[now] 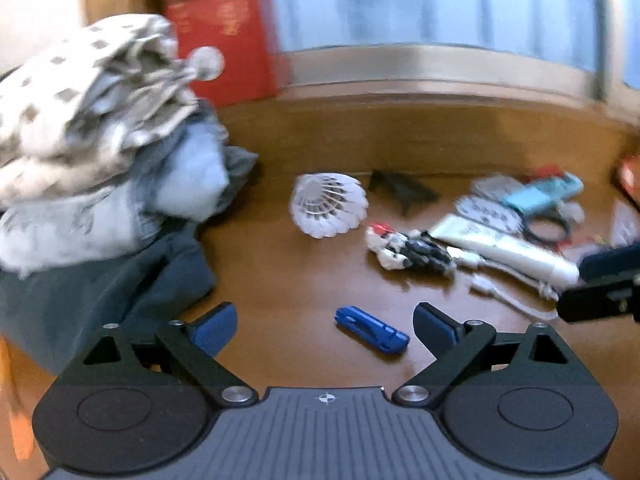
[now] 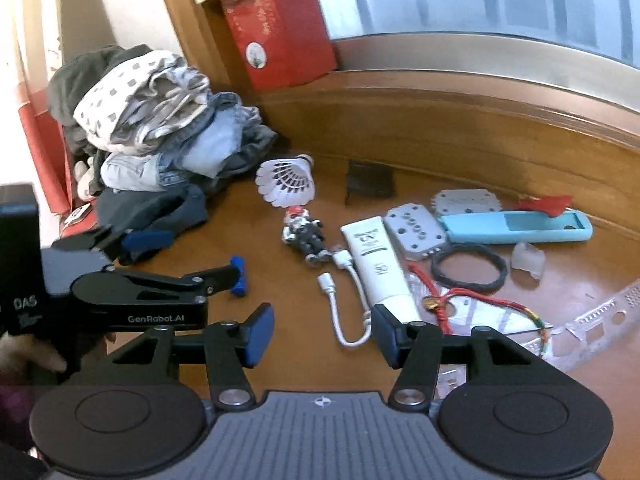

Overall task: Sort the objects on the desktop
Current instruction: 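Grasp the blue USB stick with the left tool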

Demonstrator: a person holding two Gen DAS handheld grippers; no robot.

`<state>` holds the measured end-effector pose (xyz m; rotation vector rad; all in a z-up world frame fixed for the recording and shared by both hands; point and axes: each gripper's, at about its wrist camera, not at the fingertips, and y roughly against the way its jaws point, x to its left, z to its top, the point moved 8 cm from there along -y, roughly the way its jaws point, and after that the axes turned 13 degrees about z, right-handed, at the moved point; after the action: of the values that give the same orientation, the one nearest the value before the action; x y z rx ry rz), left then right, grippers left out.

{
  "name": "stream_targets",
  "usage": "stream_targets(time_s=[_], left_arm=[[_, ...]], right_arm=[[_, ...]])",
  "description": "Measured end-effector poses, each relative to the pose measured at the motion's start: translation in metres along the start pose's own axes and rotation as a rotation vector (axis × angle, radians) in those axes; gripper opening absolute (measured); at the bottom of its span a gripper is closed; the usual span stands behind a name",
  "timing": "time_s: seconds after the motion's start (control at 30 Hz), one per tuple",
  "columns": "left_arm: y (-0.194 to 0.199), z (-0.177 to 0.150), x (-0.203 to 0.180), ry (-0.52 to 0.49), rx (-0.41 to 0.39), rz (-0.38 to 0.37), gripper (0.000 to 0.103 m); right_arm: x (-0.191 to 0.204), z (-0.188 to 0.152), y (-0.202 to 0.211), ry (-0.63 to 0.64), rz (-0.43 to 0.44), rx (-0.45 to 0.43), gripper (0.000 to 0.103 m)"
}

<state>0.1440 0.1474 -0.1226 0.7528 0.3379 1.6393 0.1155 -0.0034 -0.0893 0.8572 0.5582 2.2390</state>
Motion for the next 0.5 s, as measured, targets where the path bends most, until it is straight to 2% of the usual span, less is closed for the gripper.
stream_targets(time_s=[0.07,0.27,0.4,0.5], left_arm=[[-0.004,-0.001,-0.003,-0.066,-0.017,-0.066,0.094],[-0.013,-0.003,-0.015,-0.224,-0.052,-0.233,0.078],[-0.022,-0.001,-0.02,-0.266,-0.051,-0.331,0.077],[-0.026,0.0,-0.021,-0.262,-0.037,-0.387,0.074]], right_arm=[[0.004,-0.003,-0.003,0.002,0.009,0.007,0.056],[0.015,-0.015,-0.013,-0.003,0.039,0.054,0.056],[0.024,-0.024,-0.02,-0.004,0.048,0.078,0.055],[0.027,-0.028,-0.022,-0.013,0.038,0.081,0.055]])
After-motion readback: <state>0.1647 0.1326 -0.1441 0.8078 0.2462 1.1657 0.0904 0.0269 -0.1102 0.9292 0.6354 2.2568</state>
